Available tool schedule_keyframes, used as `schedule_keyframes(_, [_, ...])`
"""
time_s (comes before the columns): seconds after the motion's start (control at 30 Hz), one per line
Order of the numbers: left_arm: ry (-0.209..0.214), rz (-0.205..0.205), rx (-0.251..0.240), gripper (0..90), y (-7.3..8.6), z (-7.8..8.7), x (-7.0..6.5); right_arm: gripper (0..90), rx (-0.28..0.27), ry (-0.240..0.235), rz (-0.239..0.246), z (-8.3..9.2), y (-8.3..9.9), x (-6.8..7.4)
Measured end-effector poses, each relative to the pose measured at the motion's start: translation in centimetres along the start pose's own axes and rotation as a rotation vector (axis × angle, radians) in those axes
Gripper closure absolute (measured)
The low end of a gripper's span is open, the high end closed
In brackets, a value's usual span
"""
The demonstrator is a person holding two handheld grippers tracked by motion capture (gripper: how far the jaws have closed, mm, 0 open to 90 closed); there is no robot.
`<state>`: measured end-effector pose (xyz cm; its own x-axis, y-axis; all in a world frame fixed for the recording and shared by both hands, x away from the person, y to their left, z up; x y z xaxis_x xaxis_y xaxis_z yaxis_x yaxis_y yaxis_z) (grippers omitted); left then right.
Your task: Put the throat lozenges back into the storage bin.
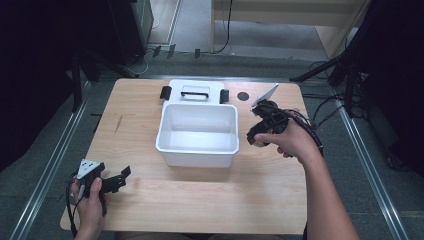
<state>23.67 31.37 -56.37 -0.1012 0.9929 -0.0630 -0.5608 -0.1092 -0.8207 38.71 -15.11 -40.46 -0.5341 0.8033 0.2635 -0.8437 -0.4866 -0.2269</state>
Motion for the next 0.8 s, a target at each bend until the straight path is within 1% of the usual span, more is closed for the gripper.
schedule_keyframes(0.07, [0.000, 0.000, 0.000, 0.0, 0.0, 0.0, 0.0, 20.6, -0.002, 0.003, 0.013, 0.3, -0.4, 0.5])
schedule_keyframes(0.17, [0.000, -0.001, 0.000, 0.0, 0.0, 0.0, 0.0, 20.6, -0.002, 0.005, 0.013, 0.4, -0.7, 0.8])
schedule_keyframes(0.2, [0.001, 0.002, -0.002, 0.0, 0.0, 0.0, 0.0, 20.6, -0.005, 0.007, 0.028, 0.6, -1.0, 1.3])
schedule_keyframes(0.3, [0.002, 0.001, -0.004, 0.0, 0.0, 0.0, 0.0, 20.6, -0.005, 0.007, 0.037, 0.7, -1.3, 1.6])
schedule_keyframes(0.4, [0.002, 0.001, -0.002, 0.0, 0.0, 0.0, 0.0, 20.6, -0.003, 0.009, 0.059, 0.8, -1.8, 2.4])
schedule_keyframes(0.43, [0.002, 0.000, -0.002, 0.0, 0.0, 0.0, 0.0, 20.6, -0.003, 0.009, 0.059, 0.8, -1.8, 2.4])
schedule_keyframes(0.5, [0.003, 0.001, -0.002, 0.0, 0.0, 0.0, 0.0, 20.6, 0.000, 0.009, 0.071, 0.8, -2.2, 3.1])
schedule_keyframes(0.57, [0.002, 0.000, -0.002, 0.0, 0.0, 0.0, 0.0, 20.6, 0.000, 0.008, 0.075, 0.8, -2.3, 3.2])
schedule_keyframes(0.63, [0.003, 0.001, -0.001, 0.0, 0.0, 0.0, 0.0, 20.6, 0.004, 0.010, 0.091, 0.6, -2.6, 3.8])
schedule_keyframes(0.7, [0.004, 0.000, 0.000, 0.0, 0.0, 0.0, 0.0, 20.6, 0.005, 0.010, 0.096, 0.5, -2.7, 3.9])
schedule_keyframes(0.8, [0.004, 0.000, 0.001, 0.0, 0.0, 0.0, 0.0, 20.6, 0.005, 0.009, 0.112, 0.5, -3.2, 4.6])
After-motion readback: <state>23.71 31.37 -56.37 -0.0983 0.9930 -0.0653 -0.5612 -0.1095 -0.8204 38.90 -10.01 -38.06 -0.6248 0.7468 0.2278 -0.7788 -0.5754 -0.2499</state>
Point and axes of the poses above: each handheld gripper's, and its own axes: z roughly backward along the jaws, y roughly out of its underside, x roughly to its left, the point moved 2 cm from there along -z, roughly forward along the jaws, and after that the axes turned 15 degrees about -y, right-handed, at the moved point
